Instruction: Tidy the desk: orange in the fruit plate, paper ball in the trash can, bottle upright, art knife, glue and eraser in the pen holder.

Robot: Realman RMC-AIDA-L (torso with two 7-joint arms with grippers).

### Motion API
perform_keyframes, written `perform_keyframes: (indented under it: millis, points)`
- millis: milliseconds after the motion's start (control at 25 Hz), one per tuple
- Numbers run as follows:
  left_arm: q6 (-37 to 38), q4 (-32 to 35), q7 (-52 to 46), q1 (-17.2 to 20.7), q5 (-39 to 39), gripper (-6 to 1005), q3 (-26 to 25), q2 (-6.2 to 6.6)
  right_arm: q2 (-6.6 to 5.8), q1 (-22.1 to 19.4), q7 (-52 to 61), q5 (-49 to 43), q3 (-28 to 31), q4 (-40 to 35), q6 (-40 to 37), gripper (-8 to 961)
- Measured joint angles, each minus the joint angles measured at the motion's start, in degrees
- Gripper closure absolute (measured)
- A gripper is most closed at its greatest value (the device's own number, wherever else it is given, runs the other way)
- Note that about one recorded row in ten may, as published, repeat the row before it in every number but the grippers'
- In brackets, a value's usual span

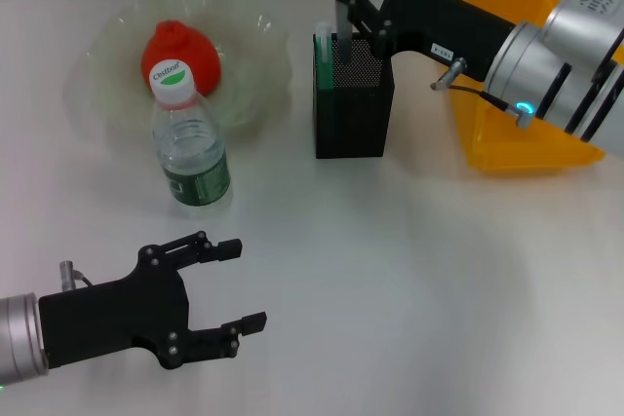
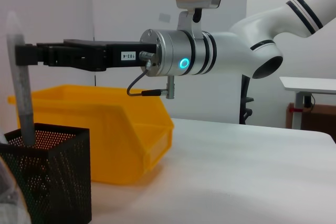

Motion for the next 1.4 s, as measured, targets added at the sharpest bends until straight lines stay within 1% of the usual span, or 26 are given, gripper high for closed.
perform_keyframes:
  millis: [200, 560, 760, 800, 840, 960, 1000, 1040, 1080, 1120, 1160, 1200, 1240, 1360, 1400]
  points:
    - [0.2, 0.0, 0.0, 0.0, 0.0, 186, 0.0, -0.08, 0.0, 0.4, 0.1, -0.1, -1.7, -0.3, 0.3, 790]
    - [0.2, 0.0, 0.1, 0.0, 0.0, 187, 0.0, -0.05, 0.0, 0.7, 0.3, -0.1, -1.9, -0.3, 0.8, 775]
    - [0.4, 0.0, 0.0, 0.0, 0.0, 187, 0.0, -0.04, -0.12, -0.3, 0.5, 0.0, -1.9, -1.0, -0.2, 762]
    - [0.4, 0.0, 0.0, 0.1, 0.0, 187, 0.0, -0.04, -0.14, -2.5, 0.7, 0.0, -1.9, -2.8, -2.0, 758]
    - [0.4, 0.0, 0.0, 0.1, 0.0, 187, 0.0, -0.04, -0.14, -2.5, 0.7, 0.0, -1.9, -2.8, -2.0, 753]
    - [0.5, 0.0, 0.0, 0.3, 0.0, 187, -0.1, -0.02, -0.28, -7.0, 1.6, 0.0, -1.9, -5.9, -5.9, 741]
    - [0.5, 0.0, -0.1, 0.5, 0.0, 187, -0.1, 0.07, -0.53, -10.5, 3.8, -0.5, -1.9, -8.1, -8.9, 737]
    - [0.5, 0.0, -0.1, 0.5, 0.0, 187, -0.1, 0.14, -0.53, -10.5, 3.8, -0.5, -1.9, -8.1, -8.9, 703]
    - [0.6, 0.1, -0.2, 0.6, 0.0, 187, -0.1, 0.21, -0.64, -12.3, 5.2, -1.3, -1.9, -9.4, -10.4, 669]
    - [0.6, 0.1, -0.2, 0.6, 0.0, 187, -0.1, 0.21, -0.75, -14.7, 7.0, -3.6, -1.9, -11.2, -12.2, 636]
    - [0.6, 0.1, -0.3, 0.6, 0.0, 187, -0.1, 0.28, -0.87, -16.3, 7.9, -5.5, -1.8, -12.5, -13.3, 602]
    - [1.1, 0.2, -0.4, 0.7, 0.0, 187, -0.1, 0.51, -1.16, -19.9, 10.5, -11.5, -1.4, -15.6, -16.0, 568]
    - [1.1, 0.2, -0.4, 0.7, 0.0, 187, -0.1, 0.51, -1.16, -19.9, 10.5, -11.5, -1.4, -15.6, -16.0, 546]
    - [2.5, 0.4, -0.4, 0.9, 0.0, 187, -0.1, 0.92, -1.51, -24.9, 13.1, -22.7, 0.3, -19.8, -20.6, 478]
    - [2.8, 0.5, -0.5, 1.0, 0.0, 187, -0.2, 1.06, -1.59, -26.7, 13.2, -29.3, 2.6, -20.6, -24.3, 456]
